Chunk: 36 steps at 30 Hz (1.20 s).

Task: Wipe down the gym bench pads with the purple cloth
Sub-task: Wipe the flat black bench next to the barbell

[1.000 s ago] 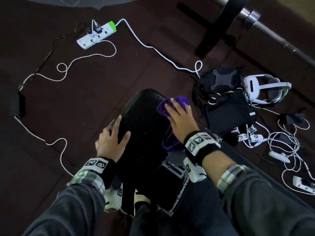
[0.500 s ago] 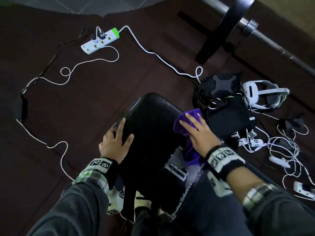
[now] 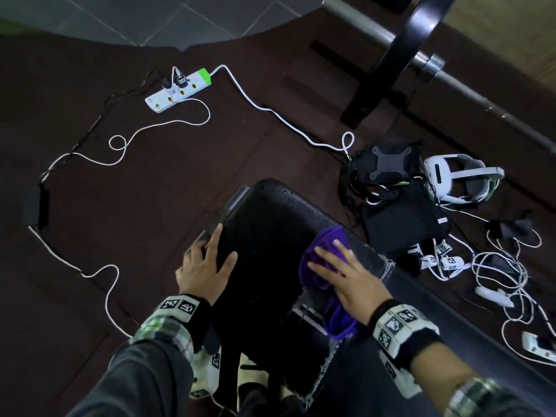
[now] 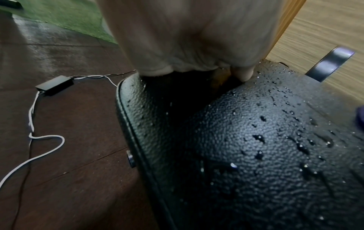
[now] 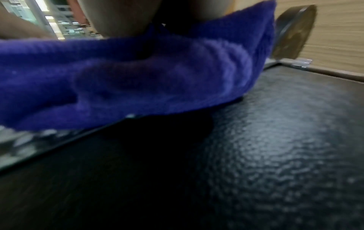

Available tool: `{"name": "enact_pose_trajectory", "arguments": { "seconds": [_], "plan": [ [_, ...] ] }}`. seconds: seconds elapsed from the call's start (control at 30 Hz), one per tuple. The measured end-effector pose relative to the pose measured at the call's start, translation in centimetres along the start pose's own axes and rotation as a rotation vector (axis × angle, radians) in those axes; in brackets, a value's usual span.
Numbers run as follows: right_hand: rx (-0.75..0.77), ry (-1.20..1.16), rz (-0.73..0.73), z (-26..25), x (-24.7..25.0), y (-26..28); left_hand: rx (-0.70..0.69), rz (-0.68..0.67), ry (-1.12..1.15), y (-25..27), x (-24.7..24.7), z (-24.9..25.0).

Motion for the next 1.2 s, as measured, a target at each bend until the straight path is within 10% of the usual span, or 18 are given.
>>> {"name": "enact_pose_trajectory", "arguments": {
  "seconds": [0.27, 0.53, 0.87, 1.2],
  "plan": [
    [-0.091, 0.107, -0.075, -4.0, 0.4, -7.5, -0.002, 0.000, 0.006, 0.1, -0.1, -0.2],
    [0.086, 0.140, -0.171, -4.4, -2.5, 0.9, -0.005, 0.008, 0.000, 0.1, 0.0, -0.1],
    [-0.371, -0.257, 0.014, -0.1, 0.0, -1.4, -0.168, 0.046, 0.226, 1.4, 0.8, -1.5],
    [0.163, -0.051, -0.096, -11.3, -3.6, -1.0, -0.185, 0.124, 0.269, 1.1, 0.3, -2.1]
  ]
}}
Point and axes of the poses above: each hand's wrist, its own y-axis away from the middle knuckle, its own x-axis out of the back of the hand, z = x × y, the point moved 5 cm from there along -y, towards the middle knuckle, and after that the axes turned 15 degrees about -x, right-handed, at the moved point
